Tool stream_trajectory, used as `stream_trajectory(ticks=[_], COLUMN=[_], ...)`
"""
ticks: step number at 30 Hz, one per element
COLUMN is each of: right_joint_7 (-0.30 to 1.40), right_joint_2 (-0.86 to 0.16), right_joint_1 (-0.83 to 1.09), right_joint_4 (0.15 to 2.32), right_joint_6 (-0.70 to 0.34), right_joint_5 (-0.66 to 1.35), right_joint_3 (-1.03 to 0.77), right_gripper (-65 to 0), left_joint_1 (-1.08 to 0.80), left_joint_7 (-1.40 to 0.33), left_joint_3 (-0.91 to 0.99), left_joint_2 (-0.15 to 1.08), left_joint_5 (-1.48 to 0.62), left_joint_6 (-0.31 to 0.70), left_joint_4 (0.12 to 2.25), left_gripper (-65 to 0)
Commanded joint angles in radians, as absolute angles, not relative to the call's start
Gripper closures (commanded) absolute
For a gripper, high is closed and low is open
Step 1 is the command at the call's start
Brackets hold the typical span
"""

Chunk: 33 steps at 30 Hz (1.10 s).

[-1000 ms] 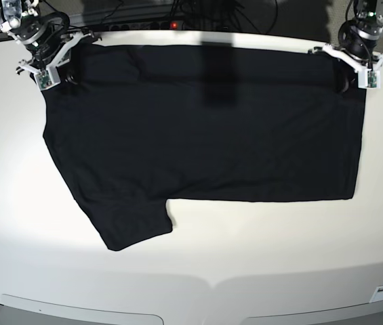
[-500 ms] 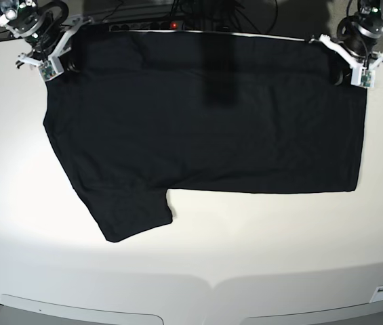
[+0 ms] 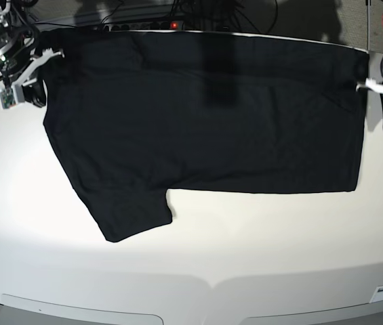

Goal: Fold the T-shirt properly
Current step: 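Move both grippers along the shirt's sides toward the hem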

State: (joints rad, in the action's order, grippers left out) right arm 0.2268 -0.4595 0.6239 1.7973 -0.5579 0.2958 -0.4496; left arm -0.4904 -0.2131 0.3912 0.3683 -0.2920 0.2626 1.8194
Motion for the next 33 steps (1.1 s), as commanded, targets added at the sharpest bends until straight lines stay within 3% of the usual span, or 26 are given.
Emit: stream_trajectory(ticks=[1, 5, 9, 14, 20, 26, 33], right_joint_7=[0.228, 0.347, 0.413, 0.446, 0.461, 0.462, 0.465], right_joint_2=[-0.474, -0.474, -0.474, -0.474, -0.474, -0.474, -0.474], right_joint_1=[0.602, 0.519, 0.455, 0.413, 0.408, 0.407, 0.407], right_joint_4=[1.816, 1.816, 1.816, 1.816, 1.816, 1.816, 1.816], right_joint_6=[-0.555, -0.558, -0.562, -0.562, -0.562, -0.562, -0.562], right_joint_5=[0.327, 0.383, 0.405, 0.404, 0.4, 0.397, 0.397], right_joint_3=[-0.454, -0.445, -0.435, -0.424, -0.424, -0.424, -0.424], right_gripper=[0.0, 0.0, 0.0, 0.0, 0.0, 0.0, 0.0], left_joint_1=[-0.458, -0.294, -0.11, 0.155, 0.429, 0.57, 0.566], left_joint_7=[-0.186, -0.212, -0.232, -0.405, -0.416, -0.402, -0.452], left_joint_3=[0.397, 0.397, 0.397, 0.396, 0.396, 0.396, 0.396], left_joint_2=[0.383, 0.383, 0.383, 0.386, 0.434, 0.45, 0.449], left_joint_5=[-0.315, -0.34, -0.351, -0.394, -0.28, -0.136, -0.12], left_joint_6=[0.255, 0.256, 0.38, 0.544, 0.688, 0.698, 0.698], left_joint_4=[1.821, 1.694, 1.484, 1.13, 0.732, 0.499, 0.489], left_gripper=[0.0, 0.0, -17.2, -17.7, -17.7, -17.7, -17.6])
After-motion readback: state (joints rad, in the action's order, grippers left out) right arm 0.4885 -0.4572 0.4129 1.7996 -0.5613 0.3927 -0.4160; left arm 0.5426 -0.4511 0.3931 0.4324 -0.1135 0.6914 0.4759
